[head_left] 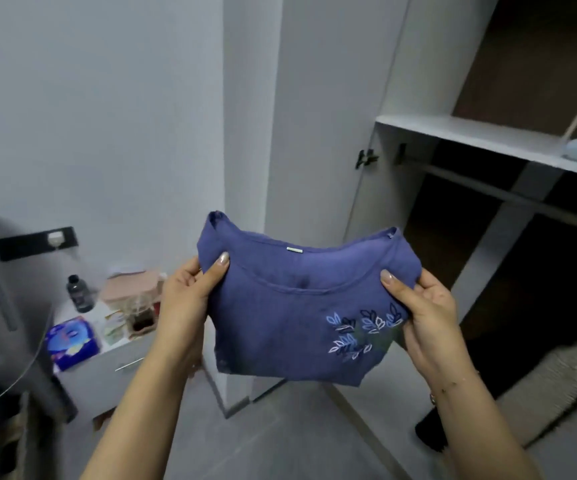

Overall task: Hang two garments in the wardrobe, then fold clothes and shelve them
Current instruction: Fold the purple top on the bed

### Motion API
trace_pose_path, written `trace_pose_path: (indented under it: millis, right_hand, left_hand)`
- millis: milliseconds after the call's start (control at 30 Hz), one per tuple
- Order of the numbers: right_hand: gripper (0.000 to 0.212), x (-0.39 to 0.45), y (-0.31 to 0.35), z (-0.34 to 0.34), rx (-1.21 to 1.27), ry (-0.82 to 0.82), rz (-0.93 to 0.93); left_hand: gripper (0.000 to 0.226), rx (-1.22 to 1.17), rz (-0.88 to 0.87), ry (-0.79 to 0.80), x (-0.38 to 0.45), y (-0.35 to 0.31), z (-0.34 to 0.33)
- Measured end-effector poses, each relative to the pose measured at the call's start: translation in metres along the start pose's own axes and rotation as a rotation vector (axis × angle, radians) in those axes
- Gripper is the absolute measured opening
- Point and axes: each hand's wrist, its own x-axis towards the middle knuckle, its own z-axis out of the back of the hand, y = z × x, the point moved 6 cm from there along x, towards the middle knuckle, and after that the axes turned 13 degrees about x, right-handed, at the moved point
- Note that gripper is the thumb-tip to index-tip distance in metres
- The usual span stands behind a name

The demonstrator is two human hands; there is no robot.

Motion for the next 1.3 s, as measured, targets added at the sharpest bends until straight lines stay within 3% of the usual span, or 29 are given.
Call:
trace_pose_path:
  millis: [300,400,533,900,1133,1300]
  right_hand:
    - [0.029,0.116,0.154,0.06,-0.004,-0.231,0.47]
    - [0.038,0.141,0.208,0.068,-0.092,-0.3,0.592]
    - [0.029,0.158,0.292,0.057,-0.255,-0.334,0.762]
    - [0.02,0.194,0.485,0.037,-0.703,-0.609,1.085]
    - [0.024,0.232,0.589,0.056,-0.892,-0.697,1.197]
    - [0.03,0.294,0.677,0.101,-1.027,-0.824,1.148]
  left_hand:
    - [0.012,-0.028,-0.267,0.359,0.15,-0.071,-0.216]
    - [0.011,-0.031,-0.393,0.44,0.19,-0.098,-0.28]
    - [0.011,-0.066,-0.513,0.601,0.236,-0.143,-0.367]
    - [0.016,-0.258,-0.435,1.012,0.287,-0.249,-0.593]
    - [0.013,-0.264,-0.383,1.071,0.303,-0.299,-0.711]
    - [0.02,-0.233,-0.259,1.097,0.324,-0.309,-0.813]
